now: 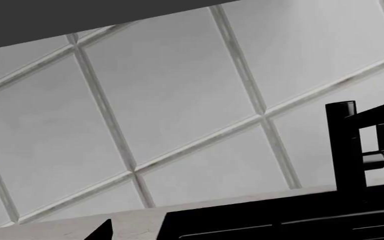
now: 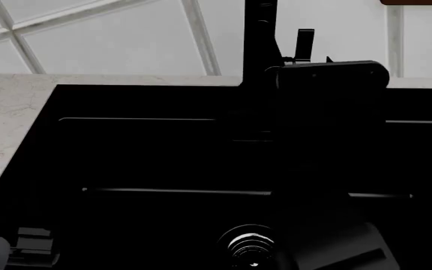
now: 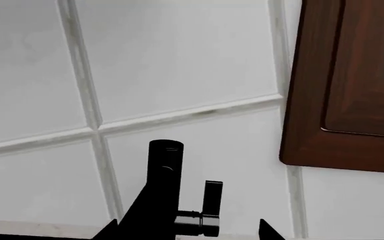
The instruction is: Turn the sink spout to the right.
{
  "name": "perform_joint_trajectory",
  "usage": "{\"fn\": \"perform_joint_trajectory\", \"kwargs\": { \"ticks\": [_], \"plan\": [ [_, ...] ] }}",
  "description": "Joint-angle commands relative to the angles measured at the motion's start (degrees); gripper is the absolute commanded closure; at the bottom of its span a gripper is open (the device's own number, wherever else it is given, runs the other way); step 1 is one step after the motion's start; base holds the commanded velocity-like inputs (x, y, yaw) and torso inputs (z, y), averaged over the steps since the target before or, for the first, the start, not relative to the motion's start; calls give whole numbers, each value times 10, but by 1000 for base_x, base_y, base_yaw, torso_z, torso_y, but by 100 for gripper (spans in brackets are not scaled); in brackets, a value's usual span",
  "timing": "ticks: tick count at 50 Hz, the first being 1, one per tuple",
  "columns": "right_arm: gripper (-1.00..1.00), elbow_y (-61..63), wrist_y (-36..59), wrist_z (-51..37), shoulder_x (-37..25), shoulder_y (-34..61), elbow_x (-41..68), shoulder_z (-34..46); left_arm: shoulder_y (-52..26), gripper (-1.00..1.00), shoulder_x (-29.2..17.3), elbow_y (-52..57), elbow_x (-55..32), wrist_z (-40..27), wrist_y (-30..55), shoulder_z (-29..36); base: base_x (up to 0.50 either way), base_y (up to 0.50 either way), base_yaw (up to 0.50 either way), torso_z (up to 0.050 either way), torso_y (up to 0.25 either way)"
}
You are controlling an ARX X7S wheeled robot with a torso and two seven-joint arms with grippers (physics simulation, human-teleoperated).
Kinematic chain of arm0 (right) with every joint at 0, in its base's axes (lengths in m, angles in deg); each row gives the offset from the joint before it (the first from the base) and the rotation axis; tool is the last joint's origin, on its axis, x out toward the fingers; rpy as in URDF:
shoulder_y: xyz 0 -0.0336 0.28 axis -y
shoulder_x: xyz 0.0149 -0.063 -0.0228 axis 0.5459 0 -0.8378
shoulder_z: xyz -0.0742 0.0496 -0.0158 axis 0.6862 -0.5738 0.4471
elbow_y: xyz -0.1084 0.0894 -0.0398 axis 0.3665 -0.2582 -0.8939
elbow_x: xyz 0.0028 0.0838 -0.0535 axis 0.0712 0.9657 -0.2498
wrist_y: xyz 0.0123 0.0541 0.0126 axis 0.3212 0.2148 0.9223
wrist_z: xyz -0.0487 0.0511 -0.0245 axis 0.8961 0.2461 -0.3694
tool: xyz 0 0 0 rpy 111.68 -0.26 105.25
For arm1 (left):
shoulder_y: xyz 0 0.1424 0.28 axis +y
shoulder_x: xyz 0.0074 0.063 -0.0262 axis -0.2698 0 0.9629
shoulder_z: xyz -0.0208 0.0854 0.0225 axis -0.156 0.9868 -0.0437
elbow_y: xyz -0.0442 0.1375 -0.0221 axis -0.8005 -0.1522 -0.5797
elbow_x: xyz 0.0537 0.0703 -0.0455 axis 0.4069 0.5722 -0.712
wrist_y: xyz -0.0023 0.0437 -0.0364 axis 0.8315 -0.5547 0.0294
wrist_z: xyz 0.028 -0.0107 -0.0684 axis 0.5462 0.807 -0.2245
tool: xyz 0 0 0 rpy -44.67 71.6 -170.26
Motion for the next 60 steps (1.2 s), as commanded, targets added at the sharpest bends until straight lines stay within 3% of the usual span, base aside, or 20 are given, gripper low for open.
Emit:
{"fn": "perform_joint_trajectory", "kwargs": {
  "ticks": [1,60],
  "plan": [
    [-100,5,2,-9,-9,0,1,-8,0,-100,-2,0,0,-1,0,3,0,0,0,0,0],
    [-100,-28,11,-26,-47,26,4,-34,-3,-100,-8,-2,-4,-8,-2,9,0,0,0,0,0]
  ]
}}
